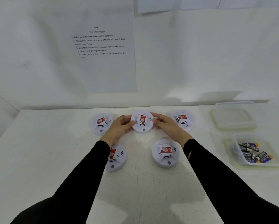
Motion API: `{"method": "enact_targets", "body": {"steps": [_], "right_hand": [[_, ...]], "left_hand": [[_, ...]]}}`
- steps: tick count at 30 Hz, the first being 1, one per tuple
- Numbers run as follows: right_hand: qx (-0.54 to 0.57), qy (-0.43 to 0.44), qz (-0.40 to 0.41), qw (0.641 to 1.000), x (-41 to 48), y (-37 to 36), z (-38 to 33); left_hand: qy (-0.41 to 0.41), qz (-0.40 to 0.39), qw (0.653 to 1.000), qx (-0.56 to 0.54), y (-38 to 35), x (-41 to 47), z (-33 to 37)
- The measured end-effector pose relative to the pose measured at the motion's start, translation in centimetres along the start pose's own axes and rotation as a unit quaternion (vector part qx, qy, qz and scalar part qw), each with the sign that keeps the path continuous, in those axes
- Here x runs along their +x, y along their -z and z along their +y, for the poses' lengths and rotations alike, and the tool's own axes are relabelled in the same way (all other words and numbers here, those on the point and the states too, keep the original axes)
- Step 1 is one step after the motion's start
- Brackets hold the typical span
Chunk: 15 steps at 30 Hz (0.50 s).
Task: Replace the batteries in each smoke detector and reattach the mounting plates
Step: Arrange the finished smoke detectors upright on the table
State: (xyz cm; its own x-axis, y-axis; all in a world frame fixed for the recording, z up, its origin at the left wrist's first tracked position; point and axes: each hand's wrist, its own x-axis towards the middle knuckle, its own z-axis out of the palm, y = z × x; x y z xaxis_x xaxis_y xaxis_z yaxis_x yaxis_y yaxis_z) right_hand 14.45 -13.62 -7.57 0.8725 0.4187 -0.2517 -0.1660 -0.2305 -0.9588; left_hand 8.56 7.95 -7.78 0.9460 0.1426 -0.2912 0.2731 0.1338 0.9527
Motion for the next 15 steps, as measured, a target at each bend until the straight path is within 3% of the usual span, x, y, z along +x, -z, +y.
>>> {"method": "enact_targets", "body": {"steps": [15], "right_hand": [[-0.004, -0.008, 0.012, 1.000, -0.19, -0.25, -0.12]], "left_hand": [[0.000, 0.000, 1.000, 0.025, 0.07, 0.06, -0.08]]}}
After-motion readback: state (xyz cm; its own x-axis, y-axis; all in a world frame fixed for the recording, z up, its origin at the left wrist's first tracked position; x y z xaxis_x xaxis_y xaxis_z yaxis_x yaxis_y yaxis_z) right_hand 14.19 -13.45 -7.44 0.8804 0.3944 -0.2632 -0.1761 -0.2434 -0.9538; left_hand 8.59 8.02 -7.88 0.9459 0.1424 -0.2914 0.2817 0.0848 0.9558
